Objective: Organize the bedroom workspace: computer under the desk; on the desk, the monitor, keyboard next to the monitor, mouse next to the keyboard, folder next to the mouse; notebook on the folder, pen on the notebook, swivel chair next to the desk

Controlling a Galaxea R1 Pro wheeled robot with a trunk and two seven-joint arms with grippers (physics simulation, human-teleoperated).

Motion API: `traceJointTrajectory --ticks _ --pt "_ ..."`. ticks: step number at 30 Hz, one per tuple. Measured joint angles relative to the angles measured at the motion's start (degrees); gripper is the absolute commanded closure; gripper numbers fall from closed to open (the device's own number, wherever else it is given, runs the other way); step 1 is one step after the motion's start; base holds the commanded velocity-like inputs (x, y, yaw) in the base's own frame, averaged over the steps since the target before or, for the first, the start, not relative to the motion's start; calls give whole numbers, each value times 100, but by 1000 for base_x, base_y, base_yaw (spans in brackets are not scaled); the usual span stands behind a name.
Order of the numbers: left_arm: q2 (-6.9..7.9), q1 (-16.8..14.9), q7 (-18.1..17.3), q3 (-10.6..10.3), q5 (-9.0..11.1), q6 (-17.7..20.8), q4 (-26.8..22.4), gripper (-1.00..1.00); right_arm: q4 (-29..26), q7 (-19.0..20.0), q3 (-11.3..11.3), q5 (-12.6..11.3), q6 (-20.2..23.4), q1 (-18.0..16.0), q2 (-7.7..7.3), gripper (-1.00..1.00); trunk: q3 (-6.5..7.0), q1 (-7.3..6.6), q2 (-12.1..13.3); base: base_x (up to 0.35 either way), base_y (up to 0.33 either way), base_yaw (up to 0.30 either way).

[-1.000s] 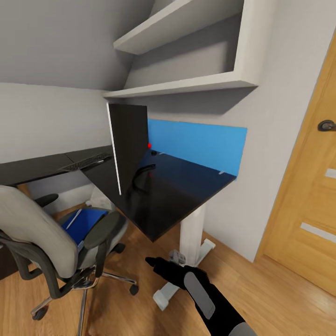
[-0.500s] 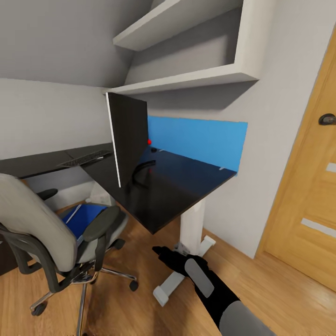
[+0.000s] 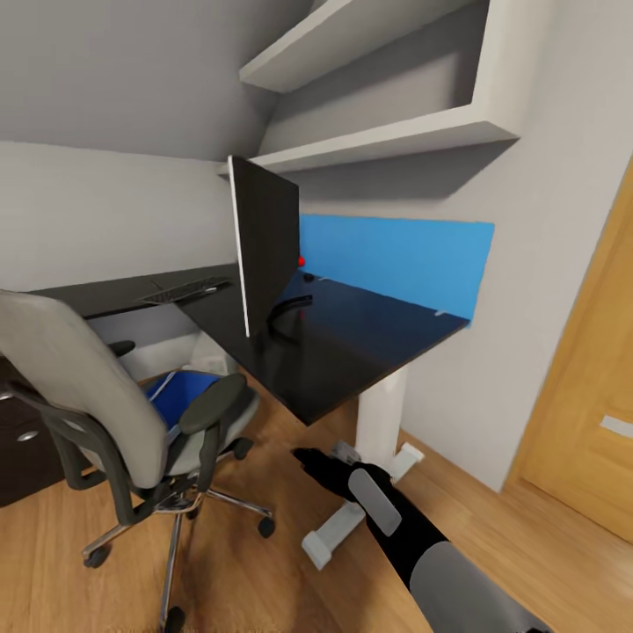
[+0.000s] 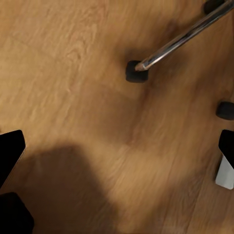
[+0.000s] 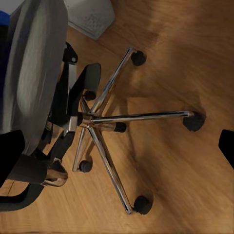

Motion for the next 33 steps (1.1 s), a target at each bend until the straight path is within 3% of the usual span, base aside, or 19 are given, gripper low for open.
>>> traceJointTrajectory --ticks 14,29,33 --pt "7 0 0 5 6 1 -1 -100 8 18 0 -13 8 -23 0 -100 -208 308 -561 0 0 258" --pt "8 -2 -6 -9 1 3 -1 -100 0 27 -4 -11 19 -24 0 -100 -532 347 -583 0 0 67" --pt "30 -1 -19 -27 -34 10 23 -100 -1 27 -5 -8 21 -26 0 -100 -532 347 -583 0 0 8"
